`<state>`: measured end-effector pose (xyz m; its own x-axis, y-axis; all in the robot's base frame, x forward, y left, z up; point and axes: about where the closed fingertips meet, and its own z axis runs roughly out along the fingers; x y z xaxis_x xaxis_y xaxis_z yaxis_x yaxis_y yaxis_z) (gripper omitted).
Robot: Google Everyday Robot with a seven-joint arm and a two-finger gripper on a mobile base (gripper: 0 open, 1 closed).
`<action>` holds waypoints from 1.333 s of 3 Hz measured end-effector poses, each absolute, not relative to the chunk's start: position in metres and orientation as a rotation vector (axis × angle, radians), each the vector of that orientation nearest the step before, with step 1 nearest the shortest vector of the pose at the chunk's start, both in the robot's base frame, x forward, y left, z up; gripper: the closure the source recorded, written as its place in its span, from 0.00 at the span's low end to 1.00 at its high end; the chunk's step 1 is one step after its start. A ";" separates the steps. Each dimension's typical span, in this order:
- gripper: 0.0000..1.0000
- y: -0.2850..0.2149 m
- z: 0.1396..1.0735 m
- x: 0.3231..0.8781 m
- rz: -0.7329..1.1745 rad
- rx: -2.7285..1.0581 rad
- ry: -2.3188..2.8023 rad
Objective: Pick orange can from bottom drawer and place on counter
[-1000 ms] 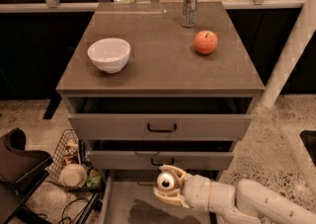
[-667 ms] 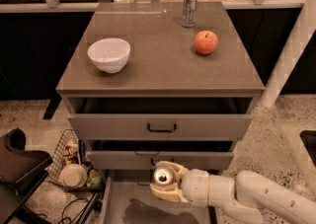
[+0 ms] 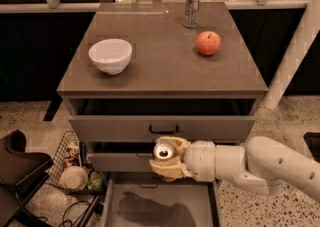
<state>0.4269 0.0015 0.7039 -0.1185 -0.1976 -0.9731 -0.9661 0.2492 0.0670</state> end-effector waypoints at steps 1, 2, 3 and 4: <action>1.00 0.001 0.751 0.443 0.935 -1.177 1.515; 1.00 0.002 0.793 0.458 0.883 -1.199 1.509; 1.00 0.005 0.833 0.472 0.842 -1.211 1.502; 1.00 0.014 0.867 0.484 0.805 -1.230 1.498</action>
Offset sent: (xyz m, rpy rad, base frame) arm 0.0501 -0.0039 0.1404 -0.0987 -0.1278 -0.0193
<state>0.4837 0.0144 0.8670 0.0132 -0.2978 -0.9545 -0.9604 0.2620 -0.0951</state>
